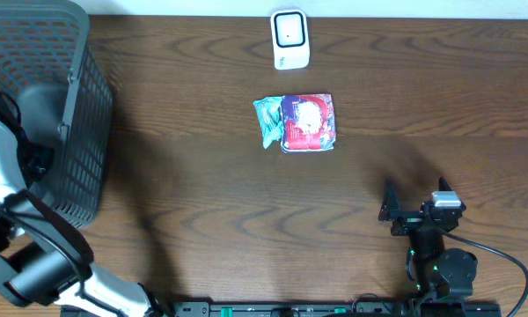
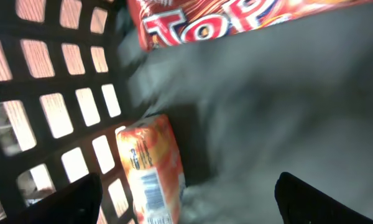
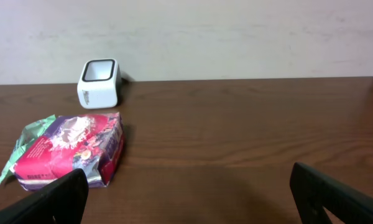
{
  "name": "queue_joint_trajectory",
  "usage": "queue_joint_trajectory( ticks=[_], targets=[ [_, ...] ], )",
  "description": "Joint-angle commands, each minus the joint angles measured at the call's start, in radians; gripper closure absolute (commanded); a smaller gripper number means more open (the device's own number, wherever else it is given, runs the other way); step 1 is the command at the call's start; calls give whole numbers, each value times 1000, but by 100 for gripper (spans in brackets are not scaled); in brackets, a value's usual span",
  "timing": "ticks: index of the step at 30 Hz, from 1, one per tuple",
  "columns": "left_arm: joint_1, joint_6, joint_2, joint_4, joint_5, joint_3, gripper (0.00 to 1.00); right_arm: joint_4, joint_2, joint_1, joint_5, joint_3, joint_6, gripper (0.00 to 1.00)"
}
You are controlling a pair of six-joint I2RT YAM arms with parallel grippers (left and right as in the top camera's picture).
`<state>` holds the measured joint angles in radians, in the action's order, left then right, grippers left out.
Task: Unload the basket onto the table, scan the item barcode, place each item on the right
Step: 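Reach the left gripper into the basket and grasp the orange box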
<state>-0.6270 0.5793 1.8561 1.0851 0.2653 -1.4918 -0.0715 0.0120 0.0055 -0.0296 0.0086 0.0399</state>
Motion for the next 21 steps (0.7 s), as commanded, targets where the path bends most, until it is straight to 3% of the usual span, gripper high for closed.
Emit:
queue_joint_trajectory(
  ticks=[1,13,19,20,21],
  targets=[
    [-21,60,53,23,20,3,11,-3,-5,-4,2,-3,-15,1],
    [-29,93,118,16,6,43,13,-3,-5,-4,2,-3,-15,1],
    [-29,92,118,-30,6,109,33,-3,-5,-4,2,-3,-15,1],
    [-29,92,118,-34,6,116,42,-3,-5,-4,2,-3,-15,1],
    [-29,92,118,-37,6,121,58,-3,-5,-4,2,-3,-15,1]
  ],
)
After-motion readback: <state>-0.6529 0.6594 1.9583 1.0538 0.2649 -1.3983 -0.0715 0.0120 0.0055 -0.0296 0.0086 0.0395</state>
